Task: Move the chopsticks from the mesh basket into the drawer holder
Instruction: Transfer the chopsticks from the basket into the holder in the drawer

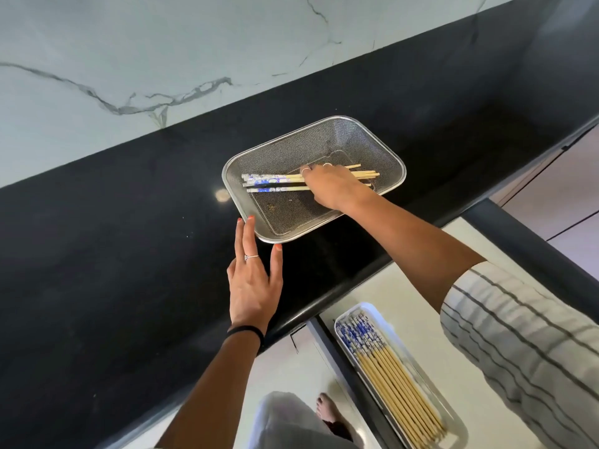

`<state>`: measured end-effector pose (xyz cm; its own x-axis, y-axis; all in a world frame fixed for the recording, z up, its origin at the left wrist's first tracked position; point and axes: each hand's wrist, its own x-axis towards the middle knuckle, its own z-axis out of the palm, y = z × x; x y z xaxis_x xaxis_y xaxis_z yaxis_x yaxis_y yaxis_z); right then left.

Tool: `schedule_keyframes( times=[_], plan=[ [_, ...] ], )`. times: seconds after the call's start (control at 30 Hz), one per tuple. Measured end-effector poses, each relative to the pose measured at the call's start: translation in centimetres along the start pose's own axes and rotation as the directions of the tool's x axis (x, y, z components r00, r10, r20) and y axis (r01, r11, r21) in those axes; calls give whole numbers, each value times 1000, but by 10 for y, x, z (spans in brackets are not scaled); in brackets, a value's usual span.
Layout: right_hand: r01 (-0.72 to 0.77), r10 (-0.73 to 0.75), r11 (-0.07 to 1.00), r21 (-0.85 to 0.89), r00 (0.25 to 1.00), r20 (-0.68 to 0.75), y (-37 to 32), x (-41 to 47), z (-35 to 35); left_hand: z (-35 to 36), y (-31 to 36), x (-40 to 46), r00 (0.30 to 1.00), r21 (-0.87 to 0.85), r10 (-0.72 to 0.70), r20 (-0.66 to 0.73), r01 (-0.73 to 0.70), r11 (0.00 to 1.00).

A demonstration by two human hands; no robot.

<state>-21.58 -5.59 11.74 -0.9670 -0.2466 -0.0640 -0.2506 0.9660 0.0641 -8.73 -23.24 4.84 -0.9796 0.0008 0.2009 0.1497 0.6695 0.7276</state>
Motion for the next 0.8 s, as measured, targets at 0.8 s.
schedule_keyframes(
  times=[0.8],
  plan=[
    [-404,273,377,833,908,317,-3,-286,74,-2,1,-5,999,28,53,10,-54,998]
  ],
)
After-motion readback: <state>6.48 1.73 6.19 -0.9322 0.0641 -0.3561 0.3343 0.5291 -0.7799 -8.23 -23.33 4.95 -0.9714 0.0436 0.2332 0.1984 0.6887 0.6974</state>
